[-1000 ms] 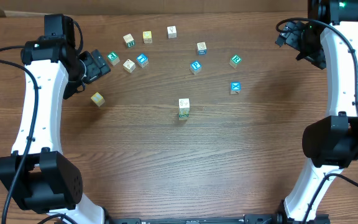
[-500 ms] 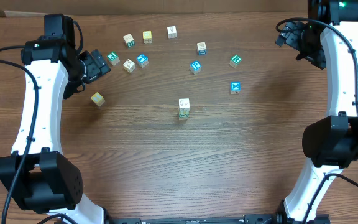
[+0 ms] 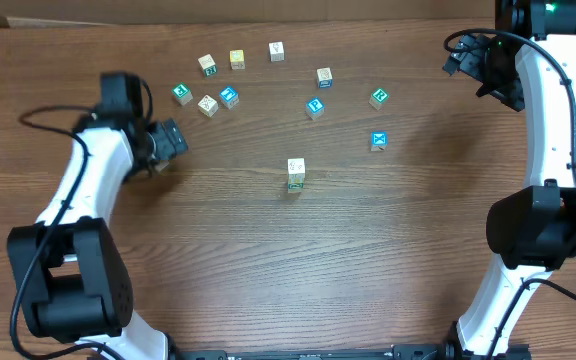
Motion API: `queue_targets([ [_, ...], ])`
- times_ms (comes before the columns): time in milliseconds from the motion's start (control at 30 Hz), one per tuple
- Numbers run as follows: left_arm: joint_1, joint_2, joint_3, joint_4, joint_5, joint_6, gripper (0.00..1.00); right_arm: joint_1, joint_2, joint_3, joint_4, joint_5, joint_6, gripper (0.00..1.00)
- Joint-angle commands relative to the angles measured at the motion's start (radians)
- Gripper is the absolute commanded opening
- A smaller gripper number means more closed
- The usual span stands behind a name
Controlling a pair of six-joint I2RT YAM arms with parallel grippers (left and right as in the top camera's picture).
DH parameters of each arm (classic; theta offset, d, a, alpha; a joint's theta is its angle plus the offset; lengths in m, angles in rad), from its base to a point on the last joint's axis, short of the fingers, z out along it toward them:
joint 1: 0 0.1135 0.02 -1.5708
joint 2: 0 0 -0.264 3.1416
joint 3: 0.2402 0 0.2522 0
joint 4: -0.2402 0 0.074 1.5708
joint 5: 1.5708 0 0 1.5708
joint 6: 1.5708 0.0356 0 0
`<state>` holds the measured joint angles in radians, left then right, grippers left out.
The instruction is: Form a tower
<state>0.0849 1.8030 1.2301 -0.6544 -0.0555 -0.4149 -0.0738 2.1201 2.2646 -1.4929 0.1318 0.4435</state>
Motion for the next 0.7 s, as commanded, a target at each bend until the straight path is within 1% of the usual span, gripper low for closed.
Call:
queue_targets([
  [0,-0.006,0.010,-0.121,0.109,0.012,0.015,1.00,0.000,-0.010,0.013,0.003,0.006,-0.006,1.00],
  [133,-0.006,0.010,-0.255,0.268,0.031,0.007,1.00,0.000,-0.010,0.013,0.003,0.006,-0.006,1.00],
  [300,-0.006,-0.005,-0.354,0.286,0.021,0.008,1.00,0.000,-0.010,0.013,0.003,0.006,-0.006,1.00],
  [433,-0.006,-0.006,-0.394,0.326,0.002,0.008,0.99,0.000,-0.010,0.013,0.003,0.006,-0.006,1.00],
  [533,-0.006,-0.006,-0.436,0.391,0.004,0.008,1.00,0.000,-0.010,0.013,0.003,0.006,-0.006,1.00],
  [667,-0.006,-0.021,-0.512,0.536,0.028,0.008,0.99,0.000,-0.010,0.013,0.003,0.006,-0.006,1.00],
])
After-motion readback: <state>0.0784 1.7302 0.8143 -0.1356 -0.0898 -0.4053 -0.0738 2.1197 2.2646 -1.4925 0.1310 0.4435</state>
